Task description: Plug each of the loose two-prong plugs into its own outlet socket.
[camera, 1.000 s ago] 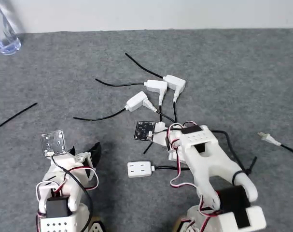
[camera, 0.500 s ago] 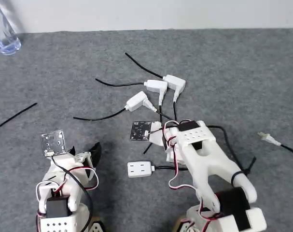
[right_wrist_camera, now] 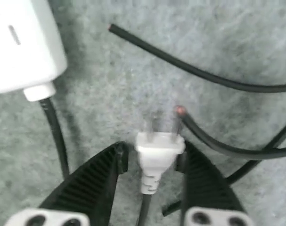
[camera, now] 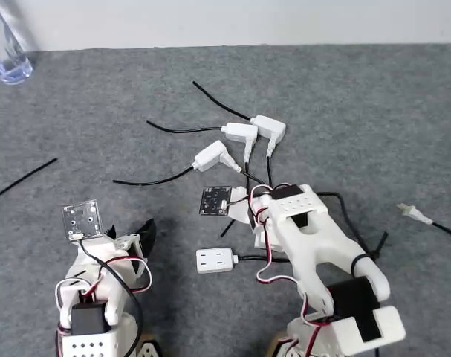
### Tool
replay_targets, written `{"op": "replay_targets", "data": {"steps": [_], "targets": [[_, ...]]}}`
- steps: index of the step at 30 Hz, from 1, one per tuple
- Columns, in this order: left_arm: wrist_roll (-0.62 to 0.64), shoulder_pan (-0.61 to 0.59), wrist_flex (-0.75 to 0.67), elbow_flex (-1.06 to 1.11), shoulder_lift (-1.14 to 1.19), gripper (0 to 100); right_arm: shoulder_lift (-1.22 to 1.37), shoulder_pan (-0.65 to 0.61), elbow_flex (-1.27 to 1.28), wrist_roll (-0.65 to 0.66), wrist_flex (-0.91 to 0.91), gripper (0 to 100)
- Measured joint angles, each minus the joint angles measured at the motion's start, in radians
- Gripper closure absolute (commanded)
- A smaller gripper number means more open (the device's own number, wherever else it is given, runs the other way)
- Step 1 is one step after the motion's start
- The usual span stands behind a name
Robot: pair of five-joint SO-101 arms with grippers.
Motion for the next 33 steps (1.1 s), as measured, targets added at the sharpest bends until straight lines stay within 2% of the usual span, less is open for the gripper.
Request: {"op": "replay_targets", "data": {"steps": [2, 9, 12, 17, 20, 26, 33], "targets": [[0.0, 0.0, 0.0, 0.0, 0.0, 73, 0.002, 0.0, -0.005, 0.002, -0.014, 99.6], [0.0, 0.003, 0.0, 0.0, 0.0, 73, -0.025, 0.002, -0.008, 0.002, 0.002, 99.0], [0.0, 0.087, -0.017, 0.0, 0.0, 73, -0.094, -0.029, -0.006, -0.018, 0.058, 99.0], [0.0, 0.296, -0.112, 0.0, 0.0, 73, -0.296, -0.109, -0.006, -0.114, 0.178, 99.0], [0.012, 0.365, -0.143, 0.0, 0.0, 73, -0.405, -0.178, -0.006, -0.167, 0.235, 99.0], [0.063, 0.387, -0.149, 0.0, 0.0, 73, -0.477, -0.305, -0.006, -0.273, 0.281, 99.0], [0.066, 0.387, -0.149, 0.0, 0.0, 73, -0.463, -0.336, -0.051, -0.29, 0.311, 99.0]]}}
